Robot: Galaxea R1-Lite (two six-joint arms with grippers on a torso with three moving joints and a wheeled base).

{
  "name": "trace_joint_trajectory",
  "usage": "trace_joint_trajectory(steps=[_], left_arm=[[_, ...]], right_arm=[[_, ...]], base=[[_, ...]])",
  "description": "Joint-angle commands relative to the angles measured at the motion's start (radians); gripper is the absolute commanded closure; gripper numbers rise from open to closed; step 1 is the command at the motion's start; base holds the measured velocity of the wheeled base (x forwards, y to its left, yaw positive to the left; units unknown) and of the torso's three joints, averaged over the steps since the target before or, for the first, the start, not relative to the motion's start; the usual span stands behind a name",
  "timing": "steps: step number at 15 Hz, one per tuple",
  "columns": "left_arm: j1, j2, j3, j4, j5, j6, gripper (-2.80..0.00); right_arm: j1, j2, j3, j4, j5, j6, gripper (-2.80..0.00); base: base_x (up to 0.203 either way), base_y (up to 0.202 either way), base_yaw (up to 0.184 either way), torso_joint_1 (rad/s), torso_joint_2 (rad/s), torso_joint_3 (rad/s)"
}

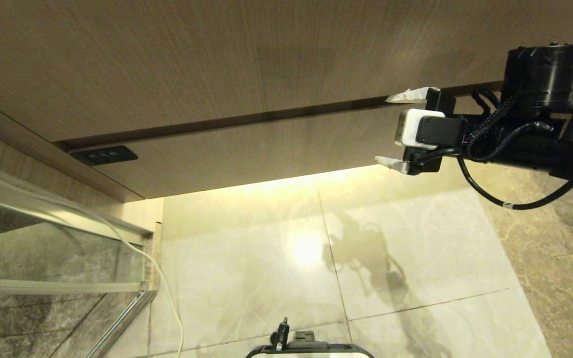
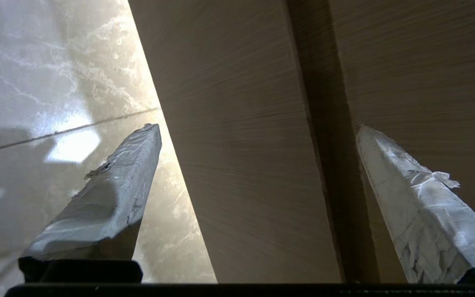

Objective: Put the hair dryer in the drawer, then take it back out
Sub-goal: Pull open the drawer

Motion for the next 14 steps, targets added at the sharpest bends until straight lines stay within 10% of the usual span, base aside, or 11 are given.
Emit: trace_joint_trajectory(steps=[1, 14], left_arm=[[0.0, 0.0, 0.001, 0.0, 0.0, 0.0, 0.0], [0.0, -0.001, 0.002, 0.0, 0.0, 0.0, 0.0]], right_arm=[[-0.007, 0.047, -0.038, 0.015, 0.003, -0.009, -2.8], [-0.046, 0.166, -0.274, 0.185, 0.005, -0.003, -2.8]], base=[[0.0, 0.0, 0.0, 0.0, 0.0, 0.0], [0.0, 0.0, 0.0, 0.0, 0.0, 0.0]])
